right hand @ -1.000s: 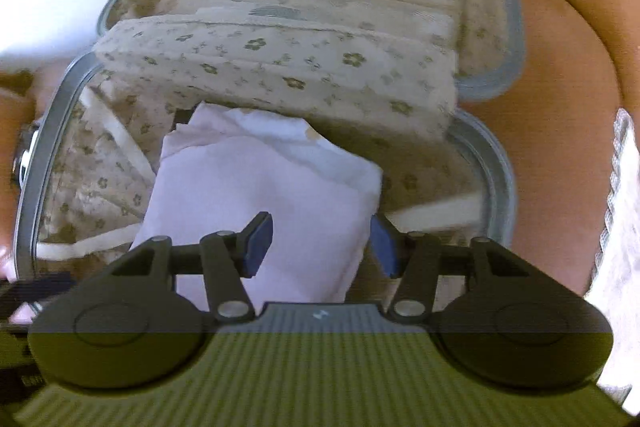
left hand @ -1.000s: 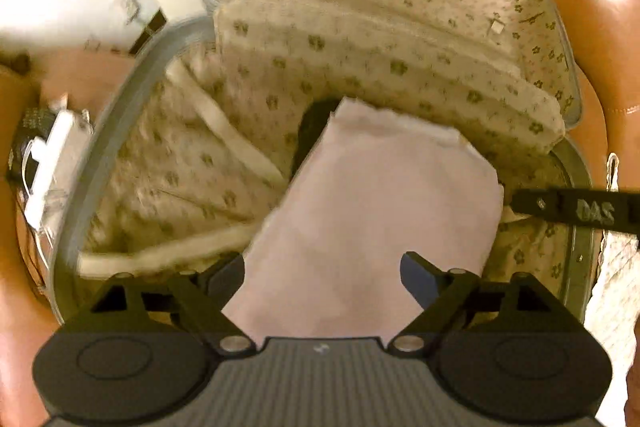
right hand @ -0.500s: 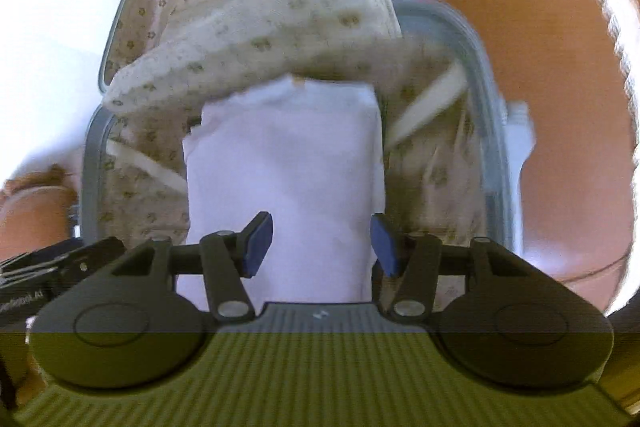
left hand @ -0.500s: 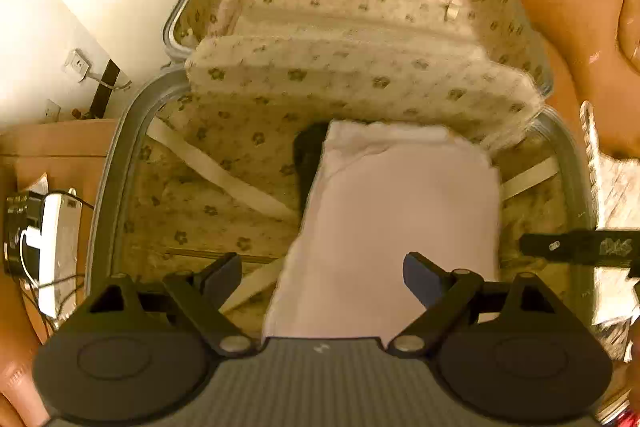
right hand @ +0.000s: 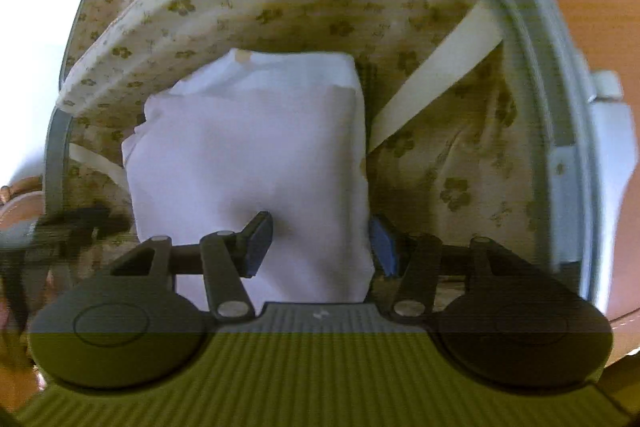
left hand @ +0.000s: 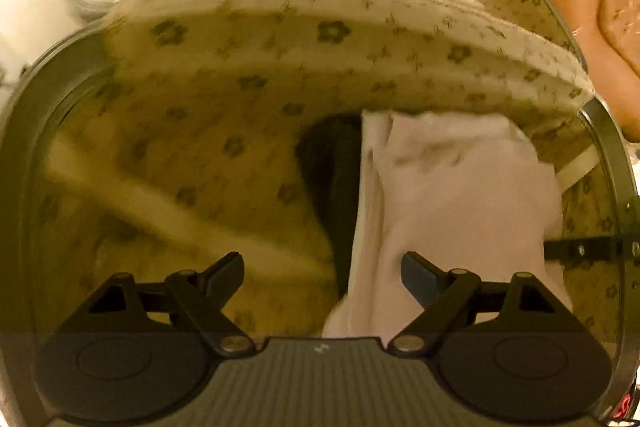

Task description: Organize soft objects

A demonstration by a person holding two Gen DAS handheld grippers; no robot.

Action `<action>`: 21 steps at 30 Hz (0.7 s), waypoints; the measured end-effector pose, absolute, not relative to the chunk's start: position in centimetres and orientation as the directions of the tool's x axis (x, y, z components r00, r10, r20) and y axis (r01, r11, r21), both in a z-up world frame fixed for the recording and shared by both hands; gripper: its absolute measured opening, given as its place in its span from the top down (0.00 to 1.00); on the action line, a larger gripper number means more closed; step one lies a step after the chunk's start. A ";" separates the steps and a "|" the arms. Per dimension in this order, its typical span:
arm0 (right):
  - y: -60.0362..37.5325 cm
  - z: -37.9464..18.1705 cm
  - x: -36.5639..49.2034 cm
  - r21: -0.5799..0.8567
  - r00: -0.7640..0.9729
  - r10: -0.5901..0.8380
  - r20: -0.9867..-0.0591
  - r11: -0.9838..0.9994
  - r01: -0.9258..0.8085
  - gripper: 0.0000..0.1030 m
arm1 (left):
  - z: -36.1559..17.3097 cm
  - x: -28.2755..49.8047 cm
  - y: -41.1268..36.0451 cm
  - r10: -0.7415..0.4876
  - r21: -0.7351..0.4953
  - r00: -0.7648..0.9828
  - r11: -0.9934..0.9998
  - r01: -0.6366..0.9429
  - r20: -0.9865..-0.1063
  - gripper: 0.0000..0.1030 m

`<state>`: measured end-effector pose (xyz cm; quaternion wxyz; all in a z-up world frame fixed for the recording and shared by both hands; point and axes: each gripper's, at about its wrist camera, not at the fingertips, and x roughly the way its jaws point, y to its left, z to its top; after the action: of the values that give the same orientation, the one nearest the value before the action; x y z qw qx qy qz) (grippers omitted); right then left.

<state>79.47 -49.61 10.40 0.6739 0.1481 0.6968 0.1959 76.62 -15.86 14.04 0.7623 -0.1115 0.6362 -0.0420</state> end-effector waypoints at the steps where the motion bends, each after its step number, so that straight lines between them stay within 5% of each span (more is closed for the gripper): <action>1: -49.7 10.2 79.4 0.482 -0.051 0.480 -0.876 0.874 -0.053 0.40 | 13.6 77.0 -16.0 -0.220 -0.235 0.192 0.970 -0.059 -0.957 0.13; 21: -49.6 10.6 79.4 0.546 -0.092 0.539 -0.837 0.830 -0.109 0.40 | 7.5 77.6 -13.3 -0.585 -0.623 0.244 0.774 -0.118 -0.773 0.09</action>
<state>79.42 -49.57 10.58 0.6560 0.1545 0.6963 0.2468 77.62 -13.26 7.49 0.7311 -0.2961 0.5935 -0.1599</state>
